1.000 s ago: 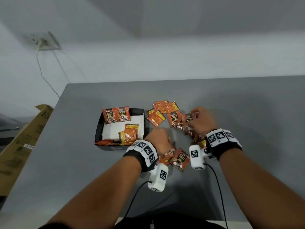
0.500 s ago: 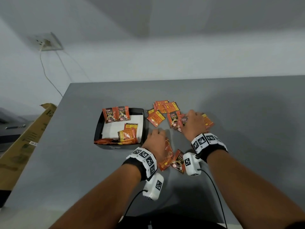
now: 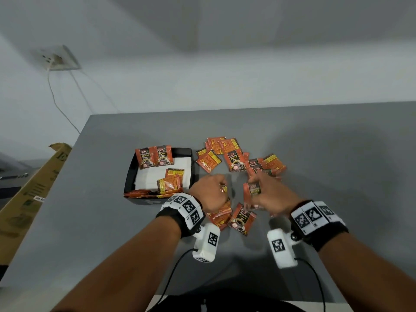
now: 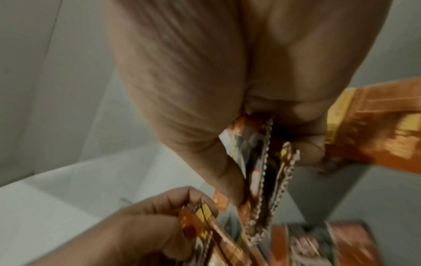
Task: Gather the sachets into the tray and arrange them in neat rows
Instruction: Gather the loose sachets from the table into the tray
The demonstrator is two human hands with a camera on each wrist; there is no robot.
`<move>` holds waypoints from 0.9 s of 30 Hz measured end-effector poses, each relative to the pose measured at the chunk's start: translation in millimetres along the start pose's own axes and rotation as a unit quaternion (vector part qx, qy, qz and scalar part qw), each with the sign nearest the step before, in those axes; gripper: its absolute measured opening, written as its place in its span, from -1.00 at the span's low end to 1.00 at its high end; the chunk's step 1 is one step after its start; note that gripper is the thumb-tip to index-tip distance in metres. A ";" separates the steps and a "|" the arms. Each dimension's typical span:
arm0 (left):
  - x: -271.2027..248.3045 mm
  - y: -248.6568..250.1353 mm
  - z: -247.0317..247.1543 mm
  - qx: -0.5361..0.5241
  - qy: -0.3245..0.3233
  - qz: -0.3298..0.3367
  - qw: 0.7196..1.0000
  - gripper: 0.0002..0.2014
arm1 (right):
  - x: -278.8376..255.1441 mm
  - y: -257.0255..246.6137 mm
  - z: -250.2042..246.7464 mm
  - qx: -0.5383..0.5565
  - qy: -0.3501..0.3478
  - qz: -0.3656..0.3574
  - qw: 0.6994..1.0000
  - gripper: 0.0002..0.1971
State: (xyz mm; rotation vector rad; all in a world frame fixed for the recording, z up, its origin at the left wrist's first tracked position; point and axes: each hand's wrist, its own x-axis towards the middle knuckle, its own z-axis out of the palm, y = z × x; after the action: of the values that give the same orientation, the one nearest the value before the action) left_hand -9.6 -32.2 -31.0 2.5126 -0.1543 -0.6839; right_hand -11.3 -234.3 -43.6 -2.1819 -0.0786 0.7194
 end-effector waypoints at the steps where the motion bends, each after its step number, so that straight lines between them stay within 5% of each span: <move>1: -0.5 0.2 1.3 0.005 -0.013 0.000 1.000 -0.76 | -2.6 6.3 7.2 -0.011 -0.019 0.005 1.000 -0.44; 7: 2.0 -8.3 27.0 0.121 -0.054 -0.034 0.991 -0.36 | -10.2 20.5 45.8 -0.154 0.002 0.045 0.987 -0.17; 13: 6.2 -14.4 42.6 0.167 -0.029 -0.033 0.985 -0.19 | -6.8 23.5 59.5 -0.186 0.050 0.035 0.981 -0.31; 21: -4.4 -11.4 32.2 0.063 -0.014 0.016 0.998 -0.31 | -12.8 9.5 35.8 -0.030 0.074 0.011 0.997 -0.85; 27: -14.2 -12.1 13.2 -0.039 0.005 0.076 0.996 -0.66 | -12.0 -14.9 19.9 0.114 0.142 -0.020 0.983 -0.62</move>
State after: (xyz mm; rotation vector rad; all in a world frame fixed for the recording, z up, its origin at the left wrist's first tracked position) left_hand -28.8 -24.5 -40.7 2.4013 -0.3060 -0.6029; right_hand -28.9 -214.1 -37.2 -2.0334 0.1019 0.3691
